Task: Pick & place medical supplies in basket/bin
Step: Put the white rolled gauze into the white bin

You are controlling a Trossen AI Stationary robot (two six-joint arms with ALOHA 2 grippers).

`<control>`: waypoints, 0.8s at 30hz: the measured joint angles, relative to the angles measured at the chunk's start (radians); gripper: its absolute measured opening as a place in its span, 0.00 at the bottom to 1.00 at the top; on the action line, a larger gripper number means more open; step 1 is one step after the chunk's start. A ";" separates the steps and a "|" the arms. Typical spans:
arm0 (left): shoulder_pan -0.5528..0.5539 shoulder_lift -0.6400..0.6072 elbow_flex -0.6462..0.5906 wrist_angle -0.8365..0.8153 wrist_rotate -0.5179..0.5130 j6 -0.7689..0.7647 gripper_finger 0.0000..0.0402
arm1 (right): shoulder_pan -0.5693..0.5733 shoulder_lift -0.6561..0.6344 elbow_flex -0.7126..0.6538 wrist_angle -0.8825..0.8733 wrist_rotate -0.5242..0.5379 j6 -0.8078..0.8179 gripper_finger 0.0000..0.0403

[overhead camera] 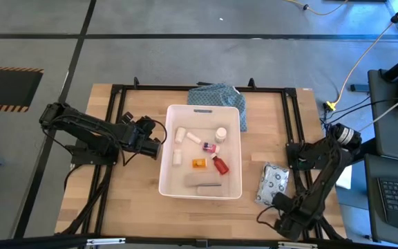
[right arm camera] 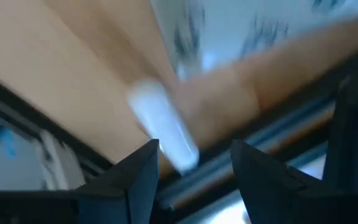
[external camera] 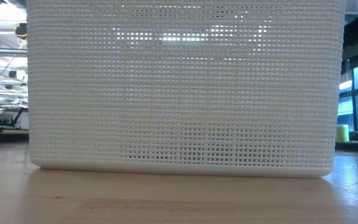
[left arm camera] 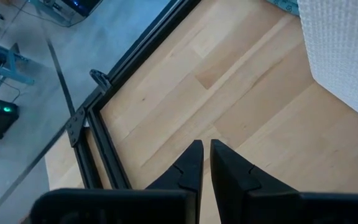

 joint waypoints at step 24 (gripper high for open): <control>0.003 0.000 0.000 0.001 0.016 0.000 0.05 | 0.053 -0.001 -0.233 0.341 -0.001 -0.048 0.50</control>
